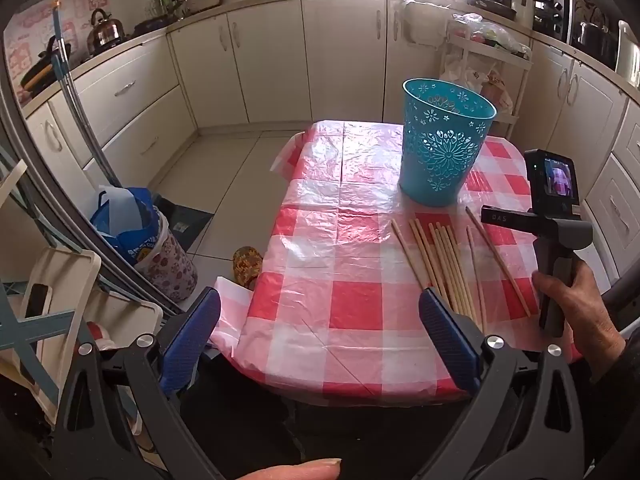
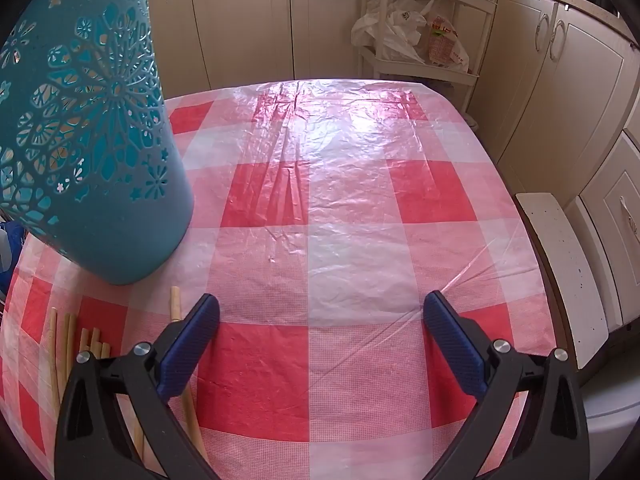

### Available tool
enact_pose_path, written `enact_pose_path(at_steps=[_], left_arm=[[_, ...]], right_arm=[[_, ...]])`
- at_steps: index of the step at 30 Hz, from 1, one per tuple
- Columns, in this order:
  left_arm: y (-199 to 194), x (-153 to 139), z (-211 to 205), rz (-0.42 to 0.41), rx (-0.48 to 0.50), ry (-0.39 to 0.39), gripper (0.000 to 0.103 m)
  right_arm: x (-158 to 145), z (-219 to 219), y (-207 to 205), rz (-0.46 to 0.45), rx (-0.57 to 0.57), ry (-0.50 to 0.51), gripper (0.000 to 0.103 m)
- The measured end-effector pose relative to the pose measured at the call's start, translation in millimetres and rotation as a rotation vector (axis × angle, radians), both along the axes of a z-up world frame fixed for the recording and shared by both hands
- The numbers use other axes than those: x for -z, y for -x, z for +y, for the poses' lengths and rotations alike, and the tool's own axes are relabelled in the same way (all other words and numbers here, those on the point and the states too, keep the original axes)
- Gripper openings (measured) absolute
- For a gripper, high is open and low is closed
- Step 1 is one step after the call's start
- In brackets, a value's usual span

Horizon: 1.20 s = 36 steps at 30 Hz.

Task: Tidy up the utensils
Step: 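Carry both open grippers up to the table toward the wooden chopsticks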

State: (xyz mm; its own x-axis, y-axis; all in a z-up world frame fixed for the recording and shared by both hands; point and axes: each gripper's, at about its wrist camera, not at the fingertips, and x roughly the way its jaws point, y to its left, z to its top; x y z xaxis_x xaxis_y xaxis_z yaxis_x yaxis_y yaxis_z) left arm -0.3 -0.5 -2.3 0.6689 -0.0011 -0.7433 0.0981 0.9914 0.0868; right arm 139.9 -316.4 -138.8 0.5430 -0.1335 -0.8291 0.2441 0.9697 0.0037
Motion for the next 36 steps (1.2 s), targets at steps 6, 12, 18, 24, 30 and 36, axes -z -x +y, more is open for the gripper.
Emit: enact_pose_path(at_steps=[6, 12, 18, 24, 30, 36], left_arm=[[-5.6, 5.7, 1.3, 0.045, -0.006, 0.025, 0.095], [6.2, -15.1, 3.8, 0.009, -0.008, 0.048, 0.095], [36.6, -41.4, 3.3, -0.038, 0.012, 0.076, 0.095], [84.3, -68.4, 5.4, -0.086, 0.016, 0.076, 0.095], [132.9, -82.8, 12.1, -0.093, 0.032, 0.074, 0.095], [186.6, -95.2, 22.7, -0.127, 0.053, 0.073, 0.095]], right_arm=[[-0.5, 0.4, 0.4, 0.0, 0.0, 0.001, 0.098], [-22.0, -0.5, 22.2, -0.009, 0.029, 0.047, 0.096], [-135.2, 43.5, 147.4, -0.275, -0.018, 0.046, 0.096], [-216.1, 100.5, 280.3, -0.361, -0.022, -0.093, 0.096], [-249.2, 149.4, 363.8, -0.385, -0.013, -0.075, 0.096], [-270.9, 162.6, 402.8, -0.452, -0.013, -0.054, 0.096]])
